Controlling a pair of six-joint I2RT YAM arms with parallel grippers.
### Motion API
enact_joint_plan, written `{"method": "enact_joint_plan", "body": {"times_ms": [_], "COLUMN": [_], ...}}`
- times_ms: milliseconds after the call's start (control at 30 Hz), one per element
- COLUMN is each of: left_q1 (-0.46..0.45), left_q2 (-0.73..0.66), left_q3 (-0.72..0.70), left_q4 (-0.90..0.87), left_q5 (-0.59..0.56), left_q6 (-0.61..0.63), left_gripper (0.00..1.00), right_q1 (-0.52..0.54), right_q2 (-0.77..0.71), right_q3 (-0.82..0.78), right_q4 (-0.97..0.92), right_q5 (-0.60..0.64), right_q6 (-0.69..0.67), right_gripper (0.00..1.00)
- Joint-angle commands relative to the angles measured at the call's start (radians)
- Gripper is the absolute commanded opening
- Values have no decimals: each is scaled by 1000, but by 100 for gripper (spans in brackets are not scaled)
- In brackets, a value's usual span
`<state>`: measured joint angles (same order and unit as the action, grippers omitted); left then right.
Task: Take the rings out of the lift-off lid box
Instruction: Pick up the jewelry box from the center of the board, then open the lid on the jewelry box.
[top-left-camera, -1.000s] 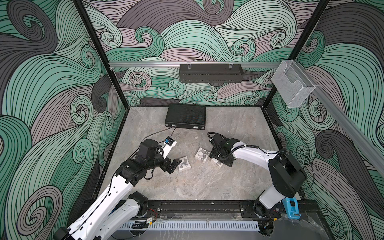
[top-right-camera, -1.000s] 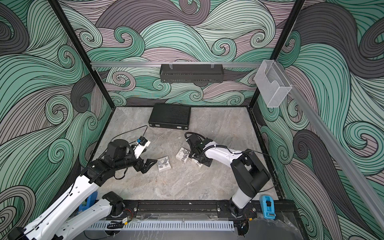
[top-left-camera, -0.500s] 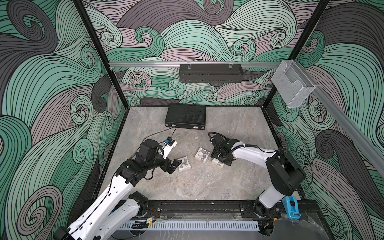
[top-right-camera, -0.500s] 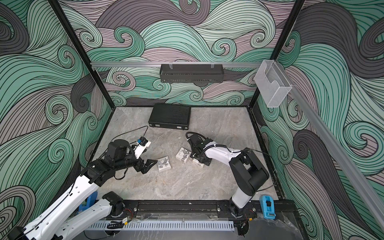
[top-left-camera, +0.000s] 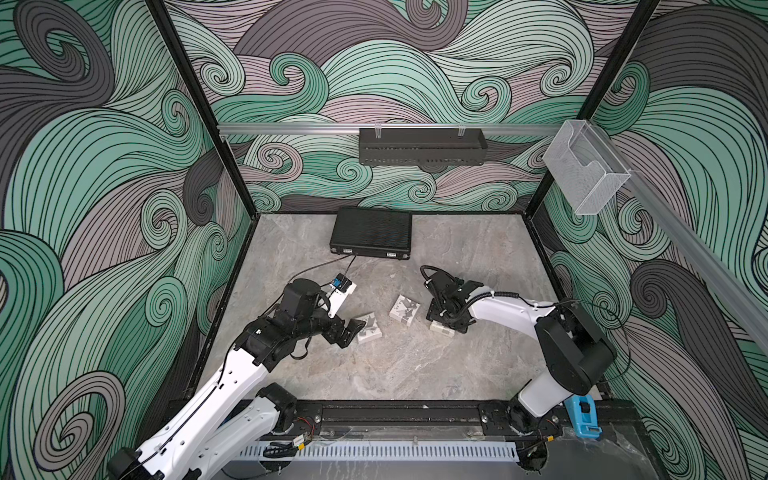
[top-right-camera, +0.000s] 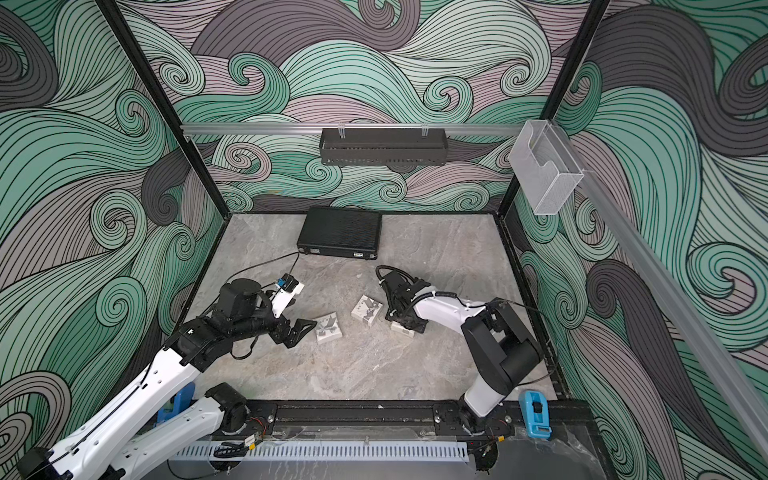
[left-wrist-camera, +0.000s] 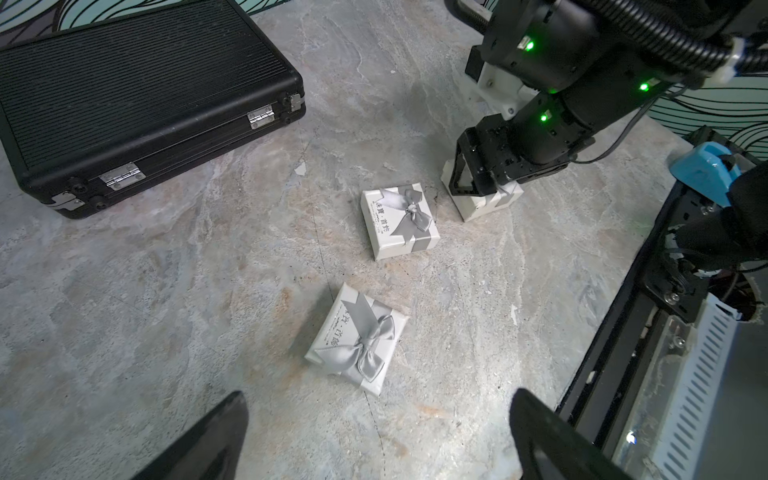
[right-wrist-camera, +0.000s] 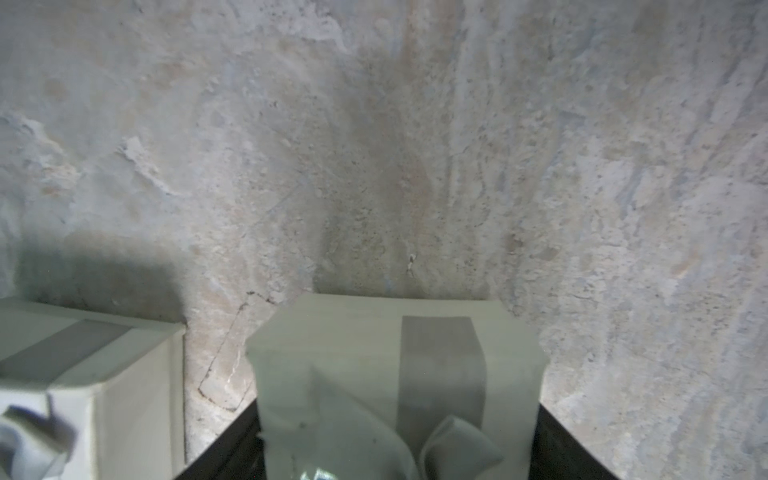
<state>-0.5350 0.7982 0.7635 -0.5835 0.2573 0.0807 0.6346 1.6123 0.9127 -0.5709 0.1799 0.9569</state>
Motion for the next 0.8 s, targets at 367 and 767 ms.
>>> {"method": "enact_joint_plan", "body": {"times_ms": [367, 767], "left_q1": [-52, -87], "left_q2": [135, 390], "left_q3": [-43, -38], "left_q4": [379, 648], "left_q5": [40, 182], "left_q6": [-47, 143], "left_gripper": [98, 99], "right_q1": [-155, -268], "right_q2": [-297, -379], "right_q3": [-108, -104], "right_q4": [151, 285], "right_q5": [-281, -727], "right_q6": [-275, -336], "right_gripper": [78, 77]}}
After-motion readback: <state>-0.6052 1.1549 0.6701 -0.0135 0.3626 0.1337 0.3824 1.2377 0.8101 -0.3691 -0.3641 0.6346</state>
